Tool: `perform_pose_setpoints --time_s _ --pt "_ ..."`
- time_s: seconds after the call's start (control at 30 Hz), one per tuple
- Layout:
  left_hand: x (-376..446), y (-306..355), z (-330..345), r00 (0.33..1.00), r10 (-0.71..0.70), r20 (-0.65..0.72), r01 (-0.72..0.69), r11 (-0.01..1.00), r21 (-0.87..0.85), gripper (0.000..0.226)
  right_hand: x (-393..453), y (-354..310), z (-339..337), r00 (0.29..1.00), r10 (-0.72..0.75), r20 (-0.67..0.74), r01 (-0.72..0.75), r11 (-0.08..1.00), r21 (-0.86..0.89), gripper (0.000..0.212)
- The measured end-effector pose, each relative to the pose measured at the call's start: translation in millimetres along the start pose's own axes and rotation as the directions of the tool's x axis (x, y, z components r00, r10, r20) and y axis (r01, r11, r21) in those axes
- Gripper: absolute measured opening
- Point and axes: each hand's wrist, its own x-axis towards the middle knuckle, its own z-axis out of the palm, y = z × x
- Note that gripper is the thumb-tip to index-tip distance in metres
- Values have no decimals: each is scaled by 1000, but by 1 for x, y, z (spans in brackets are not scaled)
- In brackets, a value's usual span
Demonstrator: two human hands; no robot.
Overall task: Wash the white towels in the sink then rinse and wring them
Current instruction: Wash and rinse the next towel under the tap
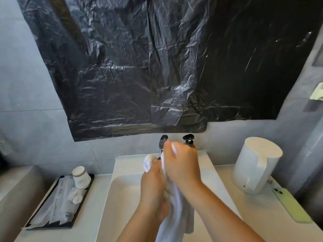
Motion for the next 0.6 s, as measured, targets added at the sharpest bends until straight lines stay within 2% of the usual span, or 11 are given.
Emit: perform_pose_setpoints --time_s 0.03,0.1,0.17,0.23,0.3,0.33,0.43,0.5,0.6 --pt "-1 0 1 1000 -14 -8 14 1000 1 12 7 4 0 996 74 47 -76 996 39 54" --pt "0 6 2 1000 3 -29 -3 1000 -15 14 4 8 0 994 90 55 -95 990 103 54" --pt "4 18 0 999 39 -23 -41 995 -94 11 -19 4 -5 999 11 50 -18 992 125 48" --pt "9 23 -4 996 80 -31 -84 985 -148 27 -53 0 -6 986 -121 116 105 985 134 42" --pt "7 22 -7 994 112 -13 -113 989 -99 39 -73 -3 -8 954 -256 154 249 966 64 36" --pt "4 19 -6 994 108 -6 -108 993 -48 39 -70 -2 -10 952 -272 139 271 962 26 35" --pt "-7 4 1 999 11 38 -10 1000 -24 37 -38 -3 -15 987 -152 44 152 988 -6 41" --pt "-13 0 8 996 -38 78 40 999 -26 24 -12 1 -21 999 -48 9 47 995 91 49" --pt "-11 13 10 999 -8 43 10 999 -44 11 -7 8 -23 996 77 44 -85 974 212 58"
